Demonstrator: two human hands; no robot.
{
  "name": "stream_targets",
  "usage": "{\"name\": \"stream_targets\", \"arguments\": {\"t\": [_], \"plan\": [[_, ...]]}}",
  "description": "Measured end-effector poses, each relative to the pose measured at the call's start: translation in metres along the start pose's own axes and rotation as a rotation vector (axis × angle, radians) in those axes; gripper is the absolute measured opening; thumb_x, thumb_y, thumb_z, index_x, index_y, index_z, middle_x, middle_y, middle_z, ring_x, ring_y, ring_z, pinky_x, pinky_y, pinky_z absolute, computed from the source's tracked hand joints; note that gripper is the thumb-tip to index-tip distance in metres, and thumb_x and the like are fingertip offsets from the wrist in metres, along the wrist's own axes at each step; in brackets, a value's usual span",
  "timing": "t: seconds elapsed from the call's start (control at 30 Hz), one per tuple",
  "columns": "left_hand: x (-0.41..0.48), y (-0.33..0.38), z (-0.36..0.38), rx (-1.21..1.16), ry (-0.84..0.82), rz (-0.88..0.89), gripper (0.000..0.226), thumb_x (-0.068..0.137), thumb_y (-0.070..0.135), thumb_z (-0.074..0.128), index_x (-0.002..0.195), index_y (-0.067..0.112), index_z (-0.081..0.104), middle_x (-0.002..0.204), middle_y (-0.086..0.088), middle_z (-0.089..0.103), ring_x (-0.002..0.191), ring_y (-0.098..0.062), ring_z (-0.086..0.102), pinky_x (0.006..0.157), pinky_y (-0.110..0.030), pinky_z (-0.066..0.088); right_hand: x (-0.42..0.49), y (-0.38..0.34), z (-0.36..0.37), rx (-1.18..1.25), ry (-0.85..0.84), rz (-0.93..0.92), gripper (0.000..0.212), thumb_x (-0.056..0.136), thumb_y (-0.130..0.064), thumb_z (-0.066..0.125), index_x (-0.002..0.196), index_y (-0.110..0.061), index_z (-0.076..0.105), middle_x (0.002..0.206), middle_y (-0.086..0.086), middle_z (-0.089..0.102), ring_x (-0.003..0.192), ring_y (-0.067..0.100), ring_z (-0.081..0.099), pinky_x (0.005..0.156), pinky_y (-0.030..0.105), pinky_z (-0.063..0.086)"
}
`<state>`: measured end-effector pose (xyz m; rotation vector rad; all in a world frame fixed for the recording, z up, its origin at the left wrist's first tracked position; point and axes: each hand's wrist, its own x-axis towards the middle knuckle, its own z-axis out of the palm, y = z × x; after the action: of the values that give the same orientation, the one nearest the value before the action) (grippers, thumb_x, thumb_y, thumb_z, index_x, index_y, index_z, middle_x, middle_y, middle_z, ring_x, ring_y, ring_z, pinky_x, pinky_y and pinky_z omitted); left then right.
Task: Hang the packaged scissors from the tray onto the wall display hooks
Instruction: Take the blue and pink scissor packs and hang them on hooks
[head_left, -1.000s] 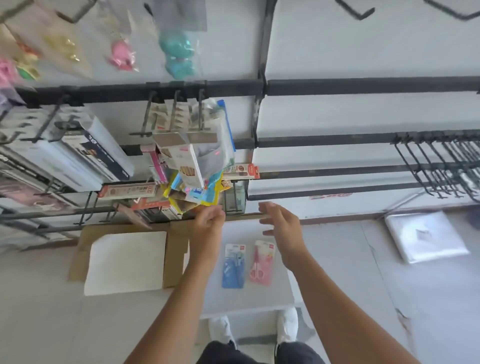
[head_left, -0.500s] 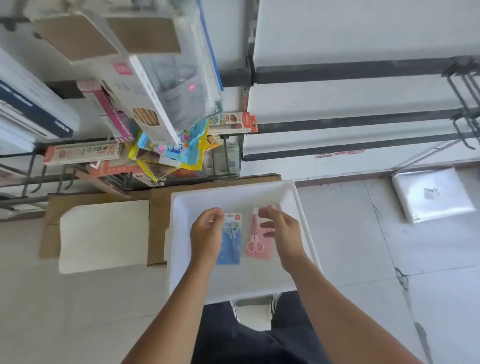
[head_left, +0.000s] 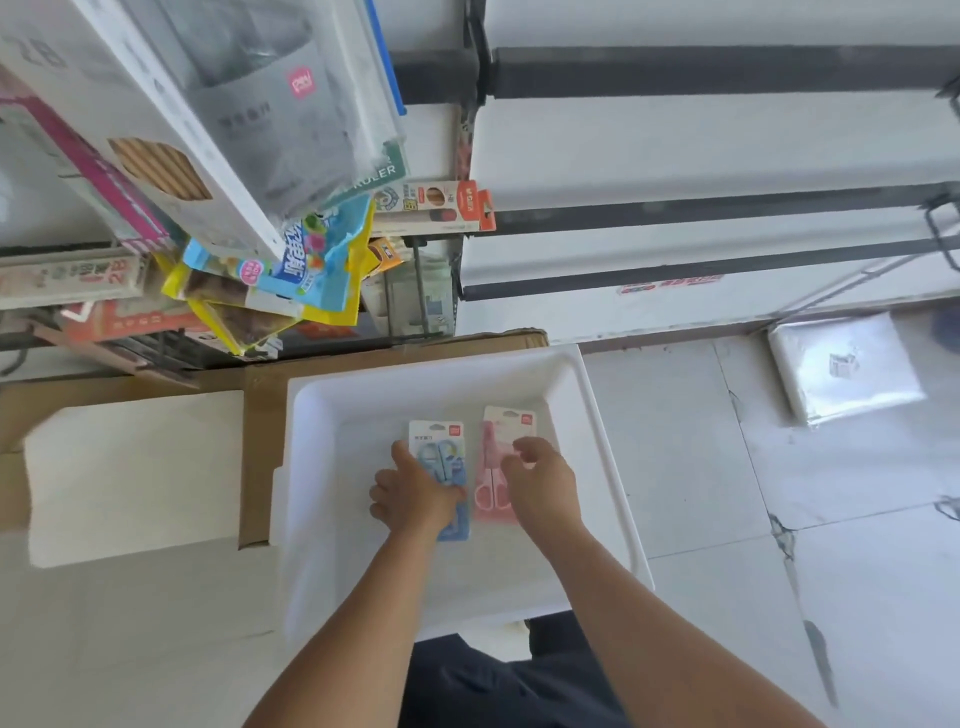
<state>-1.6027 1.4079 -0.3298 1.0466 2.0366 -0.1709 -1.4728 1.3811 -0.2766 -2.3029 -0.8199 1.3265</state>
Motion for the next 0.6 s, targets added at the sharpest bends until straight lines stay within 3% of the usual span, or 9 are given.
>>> {"name": "stream_targets", "arguments": {"t": [0.1, 0.2, 0.37, 0.47, 0.6], "plan": [[0.001, -0.001, -0.008, -0.235, -0.015, 0.017, 0.066, 0.074, 0.014, 0.081, 0.129, 0.010, 0.044, 0.126, -0.016, 0.046, 0.102, -0.039, 0.059, 0.081, -0.035, 0.046, 0.003, 0.000, 0.009, -0.112, 0.029, 0.044, 0.055, 0.094, -0.028, 0.055, 0.147, -0.019, 0.045, 0.142, 0.005, 0.051, 0.120, 0.028, 0.059, 0.097, 0.047, 0.054], [-0.003, -0.012, -0.023, -0.415, 0.017, 0.085, 0.034, 0.077, 0.003, 0.071, 0.107, 0.009, 0.056, 0.111, -0.012, 0.062, 0.086, -0.033, 0.063, 0.062, -0.026, 0.045, 0.005, 0.002, 0.016, -0.312, 0.016, 0.060, 0.065, 0.093, -0.031, 0.059, 0.151, -0.014, 0.036, 0.140, 0.011, 0.047, 0.129, 0.033, 0.048, 0.102, 0.046, 0.047], [-0.005, -0.026, -0.044, -0.631, 0.059, 0.057, 0.025, 0.084, -0.001, 0.067, 0.103, 0.012, 0.057, 0.097, -0.007, 0.066, 0.083, -0.026, 0.061, 0.067, -0.029, 0.043, 0.013, 0.008, 0.038, -0.470, 0.032, 0.092, 0.079, 0.091, -0.044, 0.066, 0.152, -0.011, 0.027, 0.135, 0.014, 0.046, 0.127, 0.034, 0.046, 0.098, 0.042, 0.045], [-0.005, -0.029, -0.052, -0.678, 0.076, 0.079, 0.025, 0.089, -0.002, 0.064, 0.112, 0.008, 0.058, 0.104, -0.007, 0.065, 0.086, -0.021, 0.059, 0.059, -0.023, 0.042, 0.015, 0.008, 0.049, -0.424, 0.061, 0.077, 0.073, 0.093, -0.034, 0.063, 0.154, -0.015, 0.028, 0.136, 0.016, 0.044, 0.126, 0.036, 0.044, 0.104, 0.043, 0.039], [-0.005, -0.031, -0.059, -0.724, 0.072, 0.104, 0.025, 0.090, 0.002, 0.065, 0.110, 0.016, 0.058, 0.104, -0.004, 0.066, 0.086, -0.019, 0.060, 0.064, -0.027, 0.045, 0.016, 0.007, 0.055, -0.299, 0.048, 0.129, 0.081, 0.090, -0.027, 0.066, 0.156, -0.020, 0.019, 0.143, 0.017, 0.039, 0.131, 0.038, 0.039, 0.114, 0.045, 0.027]]}}
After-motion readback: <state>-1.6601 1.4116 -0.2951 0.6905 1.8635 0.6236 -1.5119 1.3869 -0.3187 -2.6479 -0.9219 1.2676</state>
